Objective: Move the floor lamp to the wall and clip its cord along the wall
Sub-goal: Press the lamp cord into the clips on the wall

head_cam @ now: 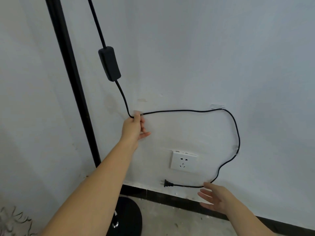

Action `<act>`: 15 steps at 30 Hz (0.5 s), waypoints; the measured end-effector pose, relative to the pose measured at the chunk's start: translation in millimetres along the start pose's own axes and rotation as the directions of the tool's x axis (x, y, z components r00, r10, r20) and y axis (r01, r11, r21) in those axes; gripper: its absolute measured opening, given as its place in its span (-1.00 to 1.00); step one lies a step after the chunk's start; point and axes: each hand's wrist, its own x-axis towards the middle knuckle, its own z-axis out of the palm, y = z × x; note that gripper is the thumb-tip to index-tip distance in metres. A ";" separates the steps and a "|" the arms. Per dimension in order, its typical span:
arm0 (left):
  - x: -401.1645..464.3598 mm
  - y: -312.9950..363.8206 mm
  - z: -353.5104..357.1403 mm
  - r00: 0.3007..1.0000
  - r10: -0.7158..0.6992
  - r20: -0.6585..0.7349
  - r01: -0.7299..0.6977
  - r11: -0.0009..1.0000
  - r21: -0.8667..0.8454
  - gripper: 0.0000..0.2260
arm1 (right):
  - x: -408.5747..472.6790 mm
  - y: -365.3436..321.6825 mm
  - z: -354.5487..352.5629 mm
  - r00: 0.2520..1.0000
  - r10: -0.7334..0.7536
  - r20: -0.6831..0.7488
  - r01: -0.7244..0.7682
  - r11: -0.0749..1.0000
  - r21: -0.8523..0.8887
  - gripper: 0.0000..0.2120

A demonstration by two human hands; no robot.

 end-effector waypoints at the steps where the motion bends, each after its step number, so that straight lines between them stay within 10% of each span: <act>1: -0.7 -0.8 1.5 1.000 0.016 -0.015 -0.016 1.000 0.004 -0.67 | -1.2 -1.2 -0.3 1.000 -0.009 0.002 0.009 1.000 -0.007 -0.79; 15: 8.1 11.7 -6.6 0.995 -0.097 0.011 0.097 0.994 0.047 -0.73 | -8.5 -7.5 9.5 0.998 -0.057 0.016 0.058 0.998 -0.025 -0.77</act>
